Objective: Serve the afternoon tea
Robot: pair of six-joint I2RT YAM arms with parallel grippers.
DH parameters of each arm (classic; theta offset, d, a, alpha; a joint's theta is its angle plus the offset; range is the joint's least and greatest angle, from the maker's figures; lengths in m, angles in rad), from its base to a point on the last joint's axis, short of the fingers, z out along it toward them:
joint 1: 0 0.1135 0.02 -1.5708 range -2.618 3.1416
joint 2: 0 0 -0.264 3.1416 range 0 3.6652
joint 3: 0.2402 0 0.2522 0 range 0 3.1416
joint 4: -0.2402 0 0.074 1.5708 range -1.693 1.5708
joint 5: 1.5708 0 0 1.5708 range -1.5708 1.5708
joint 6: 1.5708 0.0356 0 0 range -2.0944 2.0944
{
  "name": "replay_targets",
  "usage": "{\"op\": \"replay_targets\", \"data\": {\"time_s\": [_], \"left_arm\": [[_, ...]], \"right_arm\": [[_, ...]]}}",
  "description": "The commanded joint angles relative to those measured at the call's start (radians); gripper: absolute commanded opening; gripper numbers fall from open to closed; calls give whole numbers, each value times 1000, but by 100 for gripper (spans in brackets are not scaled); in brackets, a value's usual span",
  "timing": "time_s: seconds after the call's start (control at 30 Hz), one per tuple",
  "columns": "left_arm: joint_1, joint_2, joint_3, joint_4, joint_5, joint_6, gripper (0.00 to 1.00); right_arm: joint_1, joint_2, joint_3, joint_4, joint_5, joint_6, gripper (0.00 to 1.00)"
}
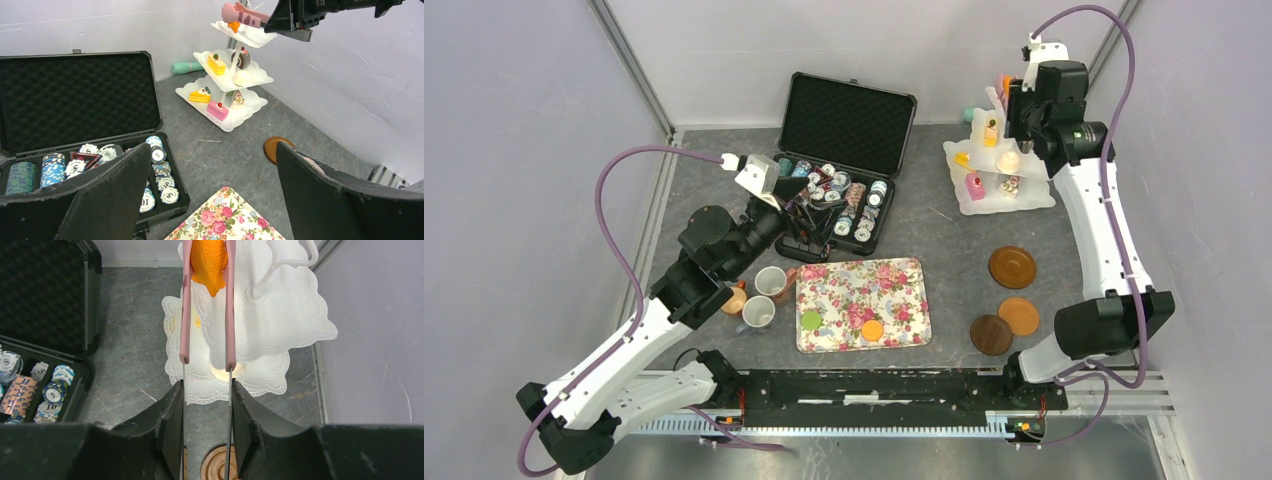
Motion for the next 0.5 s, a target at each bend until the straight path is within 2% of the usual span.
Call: {"op": "replay_targets", "data": {"time_s": [0.0,0.27,0.47], "left_arm": [[-3,2,28,30,2,21,100],[-3,5,28,29,0,24,100],[-2,3,28,27,-2,26,100]], "right_arm": [[-15,5,61,41,11,-19,18],[-18,27,51,47,-6,-21,39],[-18,46,73,37,-1,-29,49]]}}
